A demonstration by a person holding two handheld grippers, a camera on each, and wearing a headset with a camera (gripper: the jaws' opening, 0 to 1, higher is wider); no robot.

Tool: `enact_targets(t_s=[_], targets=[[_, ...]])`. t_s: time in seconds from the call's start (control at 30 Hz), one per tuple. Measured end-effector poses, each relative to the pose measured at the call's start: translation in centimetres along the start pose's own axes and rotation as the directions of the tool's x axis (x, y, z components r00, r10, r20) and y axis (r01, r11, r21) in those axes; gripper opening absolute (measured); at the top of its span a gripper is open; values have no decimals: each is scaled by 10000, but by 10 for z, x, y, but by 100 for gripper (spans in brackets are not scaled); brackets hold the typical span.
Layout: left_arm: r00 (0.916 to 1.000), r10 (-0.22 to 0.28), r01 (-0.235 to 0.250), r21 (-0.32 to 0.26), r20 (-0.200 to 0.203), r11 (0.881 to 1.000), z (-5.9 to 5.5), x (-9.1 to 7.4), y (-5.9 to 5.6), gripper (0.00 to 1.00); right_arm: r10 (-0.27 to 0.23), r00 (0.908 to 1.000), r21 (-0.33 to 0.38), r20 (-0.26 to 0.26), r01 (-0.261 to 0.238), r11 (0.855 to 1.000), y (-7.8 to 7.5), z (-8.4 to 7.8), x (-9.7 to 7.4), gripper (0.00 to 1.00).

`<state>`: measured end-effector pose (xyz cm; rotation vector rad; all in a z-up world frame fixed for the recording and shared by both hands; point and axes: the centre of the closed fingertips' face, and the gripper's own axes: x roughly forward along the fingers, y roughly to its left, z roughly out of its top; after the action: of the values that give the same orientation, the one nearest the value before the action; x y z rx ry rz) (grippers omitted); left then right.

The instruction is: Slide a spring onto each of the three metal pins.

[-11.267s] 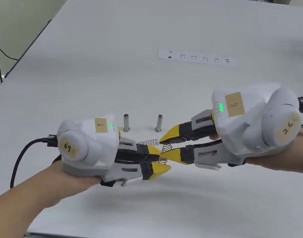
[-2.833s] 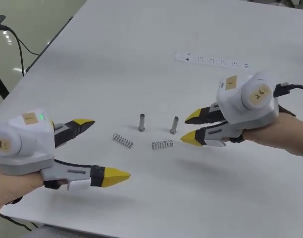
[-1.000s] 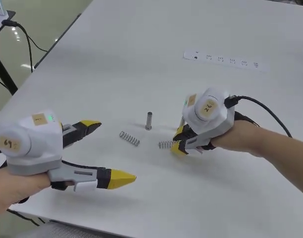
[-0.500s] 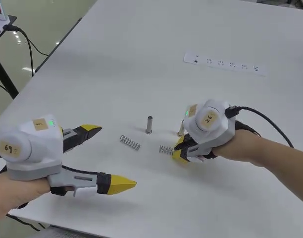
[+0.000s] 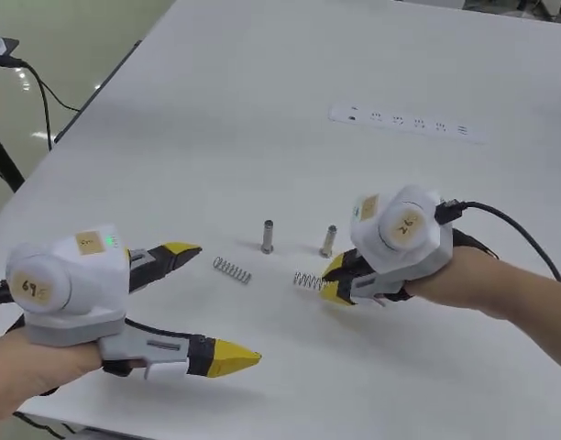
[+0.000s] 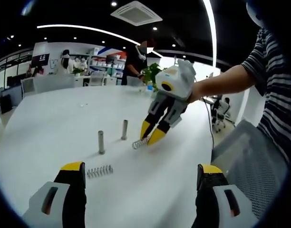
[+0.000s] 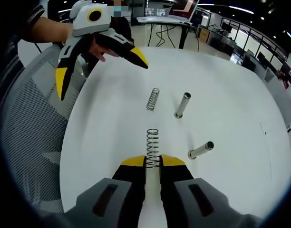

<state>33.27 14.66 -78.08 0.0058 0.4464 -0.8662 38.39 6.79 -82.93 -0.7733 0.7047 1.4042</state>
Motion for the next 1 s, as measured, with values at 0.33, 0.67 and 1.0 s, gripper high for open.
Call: enact_targets(t_s=[0.33,0.67,1.0], targets=[[9984,-536,543,373,-192,9978,1,10,-11,92,-119,9999,-260,122,122,9996,7,3,-18,8],[9922,-1222,1236,667,-239,9901,9,30,-22,84,-148,9999,-881,34,150,9960,25,0,-32,8],[9852,-1696,1712,850,-262,9816,16,46,-32,72,-179,9998,-863,124,189,9961,35,-7,-40,8]])
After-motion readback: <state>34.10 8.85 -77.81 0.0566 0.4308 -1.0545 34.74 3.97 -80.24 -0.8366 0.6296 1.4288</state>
